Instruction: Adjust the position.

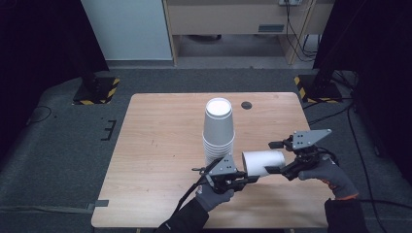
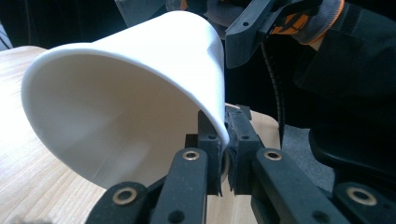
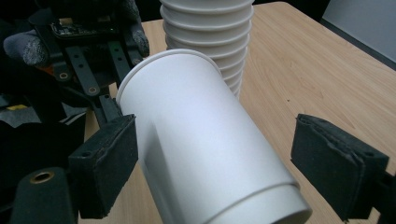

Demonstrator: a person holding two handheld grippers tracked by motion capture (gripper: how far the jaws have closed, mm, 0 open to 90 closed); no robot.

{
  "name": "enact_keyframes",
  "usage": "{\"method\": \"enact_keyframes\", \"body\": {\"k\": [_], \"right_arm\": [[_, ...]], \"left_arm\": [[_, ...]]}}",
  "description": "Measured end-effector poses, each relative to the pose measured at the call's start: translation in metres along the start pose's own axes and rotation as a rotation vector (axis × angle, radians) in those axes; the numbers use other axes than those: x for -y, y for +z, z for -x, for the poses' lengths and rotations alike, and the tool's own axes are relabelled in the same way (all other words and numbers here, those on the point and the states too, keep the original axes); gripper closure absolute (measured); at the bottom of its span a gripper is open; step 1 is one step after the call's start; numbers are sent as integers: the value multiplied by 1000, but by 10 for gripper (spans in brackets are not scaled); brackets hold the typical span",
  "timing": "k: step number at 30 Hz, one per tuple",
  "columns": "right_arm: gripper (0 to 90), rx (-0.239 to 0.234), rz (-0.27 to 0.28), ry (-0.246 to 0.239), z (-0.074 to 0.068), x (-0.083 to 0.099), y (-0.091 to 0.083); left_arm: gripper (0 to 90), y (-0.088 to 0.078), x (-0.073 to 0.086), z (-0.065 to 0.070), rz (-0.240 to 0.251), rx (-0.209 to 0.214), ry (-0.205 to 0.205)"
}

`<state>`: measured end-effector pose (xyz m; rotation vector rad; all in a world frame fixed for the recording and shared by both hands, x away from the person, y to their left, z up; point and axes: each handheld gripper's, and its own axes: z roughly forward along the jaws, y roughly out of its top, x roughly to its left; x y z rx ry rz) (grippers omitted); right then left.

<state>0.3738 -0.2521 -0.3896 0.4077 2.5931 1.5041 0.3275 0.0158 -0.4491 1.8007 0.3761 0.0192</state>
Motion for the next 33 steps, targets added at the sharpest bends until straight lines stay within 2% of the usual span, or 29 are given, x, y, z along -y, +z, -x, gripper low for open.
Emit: {"method": "enact_keyframes", "body": {"k": [11,16,33], "right_arm": [[151,-15,-39,-19,-1,2,4],[150,-21,-38,-19,-1,2,5],[153,-85,-120,-19,-1,4,14]], "left_arm": [[853,-1,0,0,-6,13,-3],[853,-1,-1,0,-12,19,1],[854,4,-3,1,-48,46,15]]}}
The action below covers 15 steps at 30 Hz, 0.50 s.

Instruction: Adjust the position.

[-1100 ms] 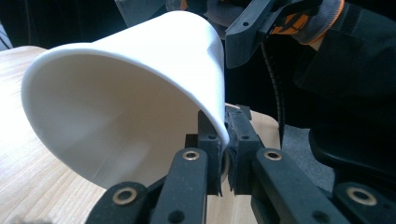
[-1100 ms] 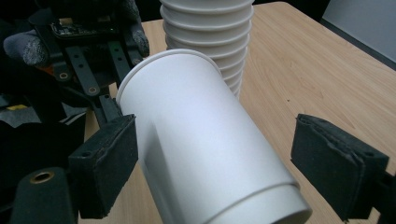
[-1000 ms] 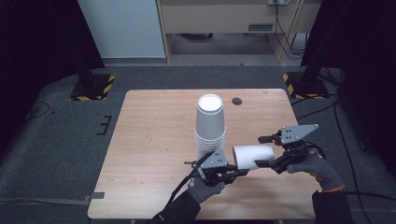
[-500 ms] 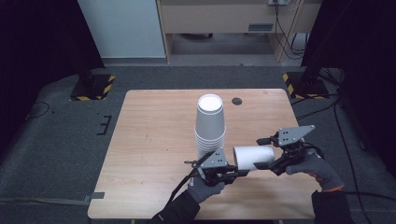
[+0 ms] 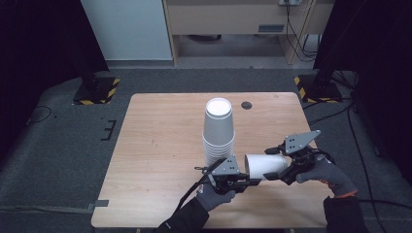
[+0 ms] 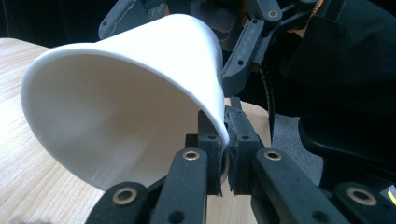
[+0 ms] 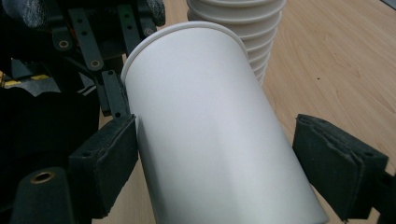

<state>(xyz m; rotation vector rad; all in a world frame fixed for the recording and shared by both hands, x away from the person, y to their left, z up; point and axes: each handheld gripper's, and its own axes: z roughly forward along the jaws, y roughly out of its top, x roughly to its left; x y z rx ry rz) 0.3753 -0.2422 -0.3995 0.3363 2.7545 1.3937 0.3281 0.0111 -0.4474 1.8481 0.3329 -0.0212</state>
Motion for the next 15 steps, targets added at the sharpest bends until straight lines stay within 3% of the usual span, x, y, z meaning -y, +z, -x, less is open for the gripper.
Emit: {"method": "enact_keyframes", "body": {"k": [15], "right_arm": [[143,-26,-65,-31,-2,-1,9]], "left_arm": [[858,-2,-1,0,-9,21,-5]]}}
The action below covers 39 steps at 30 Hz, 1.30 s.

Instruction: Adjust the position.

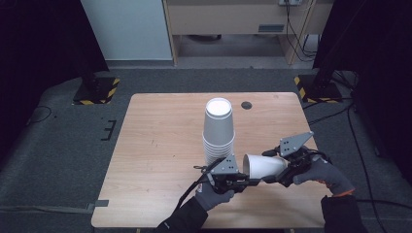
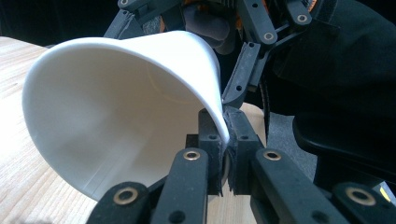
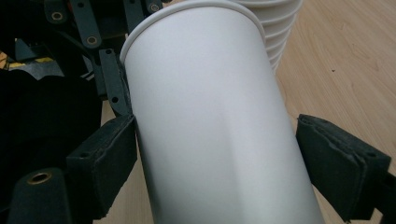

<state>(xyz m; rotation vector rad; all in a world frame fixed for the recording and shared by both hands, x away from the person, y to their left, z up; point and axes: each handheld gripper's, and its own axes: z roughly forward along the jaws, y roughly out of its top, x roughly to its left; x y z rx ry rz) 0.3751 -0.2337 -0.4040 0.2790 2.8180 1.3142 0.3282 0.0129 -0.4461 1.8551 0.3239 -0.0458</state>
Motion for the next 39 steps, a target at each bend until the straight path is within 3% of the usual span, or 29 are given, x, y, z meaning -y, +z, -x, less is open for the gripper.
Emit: {"method": "enact_keyframes", "body": {"k": [23,39], "right_arm": [[122,-26,-89,-16,-2,3,10],[134,-53,-142,-38,-5,4,17]], "left_arm": [[859,2,-2,1,6,32,-5],[859,7,-2,1,-21,71,-27]]}}
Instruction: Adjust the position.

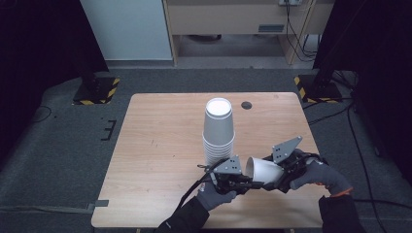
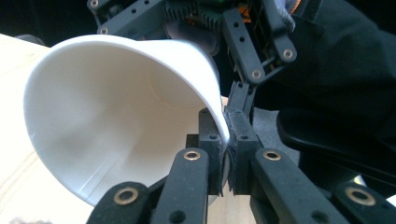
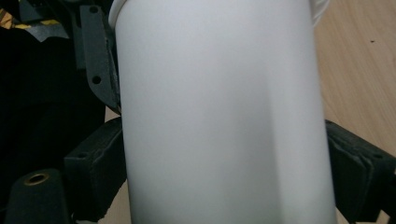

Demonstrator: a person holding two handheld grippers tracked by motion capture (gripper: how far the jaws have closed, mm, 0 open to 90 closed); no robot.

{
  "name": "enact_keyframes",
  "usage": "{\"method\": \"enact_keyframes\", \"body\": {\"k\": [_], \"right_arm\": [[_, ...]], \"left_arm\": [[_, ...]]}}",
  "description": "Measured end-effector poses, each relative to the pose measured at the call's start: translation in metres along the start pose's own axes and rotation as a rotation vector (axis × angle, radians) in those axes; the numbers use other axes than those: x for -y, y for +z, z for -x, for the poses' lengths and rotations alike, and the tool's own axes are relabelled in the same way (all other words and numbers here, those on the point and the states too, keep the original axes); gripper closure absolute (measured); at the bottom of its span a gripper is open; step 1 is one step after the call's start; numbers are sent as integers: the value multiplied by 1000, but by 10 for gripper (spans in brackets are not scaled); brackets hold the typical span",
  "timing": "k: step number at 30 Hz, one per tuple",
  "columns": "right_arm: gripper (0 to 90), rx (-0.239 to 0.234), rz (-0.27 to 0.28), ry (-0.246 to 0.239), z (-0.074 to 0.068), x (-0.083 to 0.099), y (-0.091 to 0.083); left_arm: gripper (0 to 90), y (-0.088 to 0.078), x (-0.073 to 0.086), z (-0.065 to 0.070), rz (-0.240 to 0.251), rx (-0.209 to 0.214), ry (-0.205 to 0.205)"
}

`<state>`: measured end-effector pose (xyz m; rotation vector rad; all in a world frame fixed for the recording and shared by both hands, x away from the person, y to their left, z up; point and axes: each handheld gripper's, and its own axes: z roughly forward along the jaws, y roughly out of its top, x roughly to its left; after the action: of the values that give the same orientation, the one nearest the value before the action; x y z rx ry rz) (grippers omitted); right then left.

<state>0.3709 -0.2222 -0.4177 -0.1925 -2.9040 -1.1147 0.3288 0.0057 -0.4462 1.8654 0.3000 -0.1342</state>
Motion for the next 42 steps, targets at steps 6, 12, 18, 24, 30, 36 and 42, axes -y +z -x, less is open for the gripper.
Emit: {"method": "enact_keyframes", "body": {"k": [6,12,18,24,30,36,42], "right_arm": [[133,-4,-22,-12,1,0,5],[163,-11,-37,-18,0,0,6],[168,-9,-44,-17,1,0,7],[169,0,-33,-6,1,1,4],[169,1,-36,2,1,1,4],[168,-3,-48,5,2,2,6],[160,-2,-64,1,1,2,8]], "left_arm": [[859,1,-1,1,-15,1,7],[858,2,0,0,-26,5,0],[853,3,1,-1,-25,-3,-8],[814,1,2,-2,0,-2,-18],[812,-2,2,-3,29,-6,-20],[856,-4,2,-2,40,4,-23],[863,-2,3,-2,33,7,-20]]}}
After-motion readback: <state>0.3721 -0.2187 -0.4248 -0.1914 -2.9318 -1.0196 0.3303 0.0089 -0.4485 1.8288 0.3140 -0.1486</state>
